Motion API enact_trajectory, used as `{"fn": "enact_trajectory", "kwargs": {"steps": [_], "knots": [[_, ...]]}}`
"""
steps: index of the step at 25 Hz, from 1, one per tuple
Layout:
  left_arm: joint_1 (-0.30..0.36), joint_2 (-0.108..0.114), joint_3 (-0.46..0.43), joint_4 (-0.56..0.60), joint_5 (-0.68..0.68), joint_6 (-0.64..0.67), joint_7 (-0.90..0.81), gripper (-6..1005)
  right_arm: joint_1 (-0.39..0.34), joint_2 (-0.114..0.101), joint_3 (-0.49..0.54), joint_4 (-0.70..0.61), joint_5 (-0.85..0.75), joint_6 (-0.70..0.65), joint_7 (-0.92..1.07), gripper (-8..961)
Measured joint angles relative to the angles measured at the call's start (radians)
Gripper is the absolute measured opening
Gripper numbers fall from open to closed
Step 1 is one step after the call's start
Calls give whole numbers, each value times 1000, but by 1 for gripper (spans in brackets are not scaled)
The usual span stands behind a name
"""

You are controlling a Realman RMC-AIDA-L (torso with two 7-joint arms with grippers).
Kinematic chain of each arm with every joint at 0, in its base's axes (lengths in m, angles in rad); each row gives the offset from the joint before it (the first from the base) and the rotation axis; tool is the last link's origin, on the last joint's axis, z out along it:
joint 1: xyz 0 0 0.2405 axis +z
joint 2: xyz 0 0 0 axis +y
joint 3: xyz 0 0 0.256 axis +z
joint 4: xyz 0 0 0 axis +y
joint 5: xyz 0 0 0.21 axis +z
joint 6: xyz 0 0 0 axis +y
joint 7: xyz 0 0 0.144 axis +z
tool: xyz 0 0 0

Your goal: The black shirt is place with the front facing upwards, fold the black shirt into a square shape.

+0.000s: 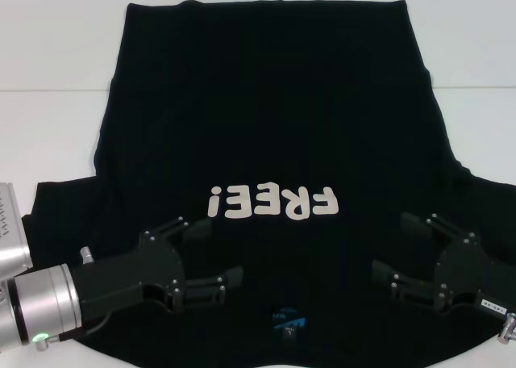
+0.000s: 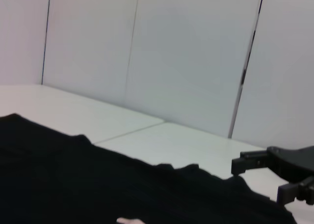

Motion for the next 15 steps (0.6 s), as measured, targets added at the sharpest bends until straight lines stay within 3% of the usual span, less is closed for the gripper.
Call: {"fn": "enact_trajectory", "kwargs": {"steps": [15], "knots": [[4,0,-1,0,-39,2,-14,949,16,0,4,1,5,-8,0,932]]}}
